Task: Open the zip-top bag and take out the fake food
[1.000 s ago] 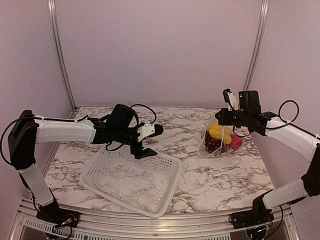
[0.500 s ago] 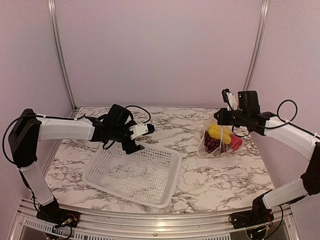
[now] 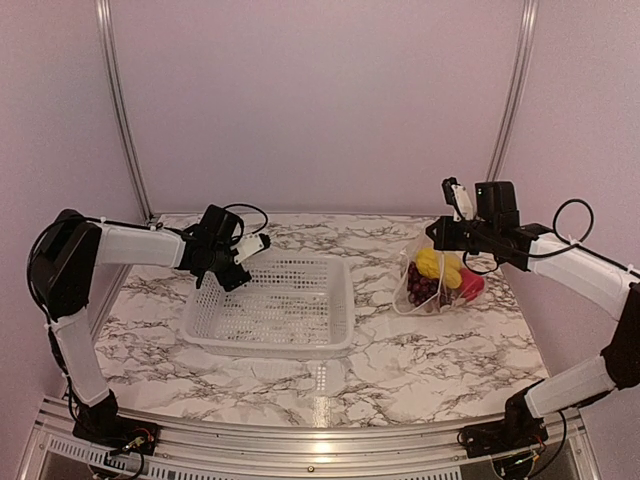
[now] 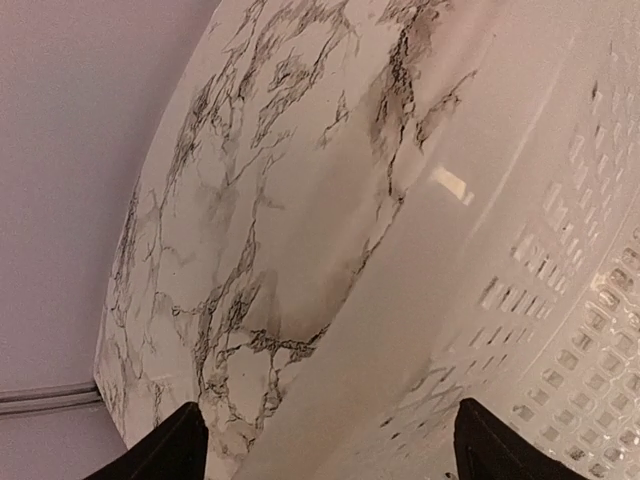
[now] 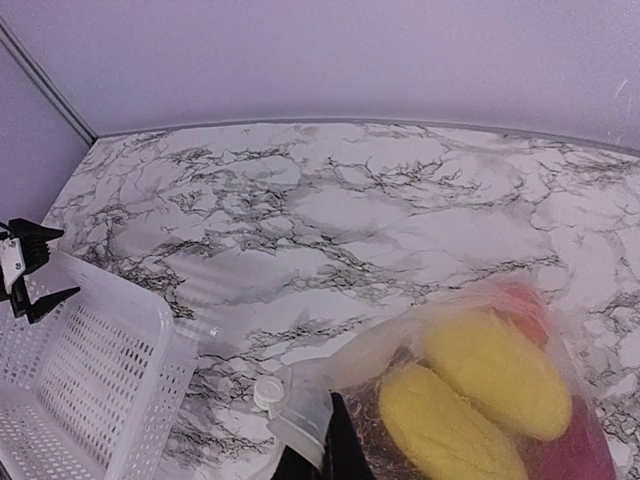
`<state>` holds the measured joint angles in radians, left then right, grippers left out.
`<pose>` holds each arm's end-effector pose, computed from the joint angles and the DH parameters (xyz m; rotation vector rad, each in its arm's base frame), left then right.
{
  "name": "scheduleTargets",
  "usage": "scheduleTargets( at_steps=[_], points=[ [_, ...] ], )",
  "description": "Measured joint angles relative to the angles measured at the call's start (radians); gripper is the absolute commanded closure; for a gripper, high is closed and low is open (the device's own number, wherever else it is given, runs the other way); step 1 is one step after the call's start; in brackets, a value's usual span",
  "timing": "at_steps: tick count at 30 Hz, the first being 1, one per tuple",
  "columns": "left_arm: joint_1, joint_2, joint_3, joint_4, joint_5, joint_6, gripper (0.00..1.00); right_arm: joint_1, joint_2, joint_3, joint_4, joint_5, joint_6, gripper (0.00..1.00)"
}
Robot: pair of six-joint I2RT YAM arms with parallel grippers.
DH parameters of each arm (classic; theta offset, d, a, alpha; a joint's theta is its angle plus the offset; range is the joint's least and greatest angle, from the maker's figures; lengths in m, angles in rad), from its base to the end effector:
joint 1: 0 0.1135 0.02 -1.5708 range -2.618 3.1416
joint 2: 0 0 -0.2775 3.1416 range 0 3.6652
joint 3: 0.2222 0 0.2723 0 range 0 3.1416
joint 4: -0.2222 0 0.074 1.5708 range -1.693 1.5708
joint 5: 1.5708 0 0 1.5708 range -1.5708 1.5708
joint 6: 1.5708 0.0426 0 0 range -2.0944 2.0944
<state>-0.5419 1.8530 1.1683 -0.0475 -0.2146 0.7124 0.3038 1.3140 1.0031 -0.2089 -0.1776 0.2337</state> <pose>0.3705 -0.2124 0.1812 1.2618 1.9294 0.3345 0.3044 0.1033 0.3002 -0.1836 2.1146 0.5083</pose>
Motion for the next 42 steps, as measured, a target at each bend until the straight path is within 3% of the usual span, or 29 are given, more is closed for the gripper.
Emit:
scheduleTargets(
  at_steps=[13, 17, 22, 27, 32, 35, 42],
  points=[
    [0.077, 0.040, 0.074, 0.000, -0.187, -0.154, 0.07, 0.037, 0.029, 0.000, 0.038, -0.103, 0.003, 1.00],
    [0.082, 0.030, 0.078, 0.004, -0.198, -0.208, 0.01, 0.071, 0.044, 0.000, 0.045, -0.112, 0.006, 1.00],
    [0.082, -0.061, 0.067, 0.036, -0.156, -0.305, 0.01, 0.087, 0.050, 0.000, 0.046, -0.119, 0.023, 1.00],
    [0.066, -0.245, 0.009, 0.208, -0.101, -0.439, 0.01, 0.105, 0.047, 0.000, 0.051, -0.131, 0.036, 1.00],
    [0.046, -0.299, 0.037, 0.252, 0.052, -0.602, 0.01, 0.122, 0.033, 0.000, 0.050, -0.131, 0.045, 1.00],
    [-0.004, -0.291, 0.033, 0.292, 0.145, -0.646, 0.01, 0.131, 0.019, 0.000, 0.050, -0.132, 0.059, 1.00],
    [-0.315, -0.230, -0.063, 0.429, 0.334, -0.576, 0.01, 0.159, -0.005, 0.000, 0.047, -0.140, 0.090, 1.00]
  ],
)
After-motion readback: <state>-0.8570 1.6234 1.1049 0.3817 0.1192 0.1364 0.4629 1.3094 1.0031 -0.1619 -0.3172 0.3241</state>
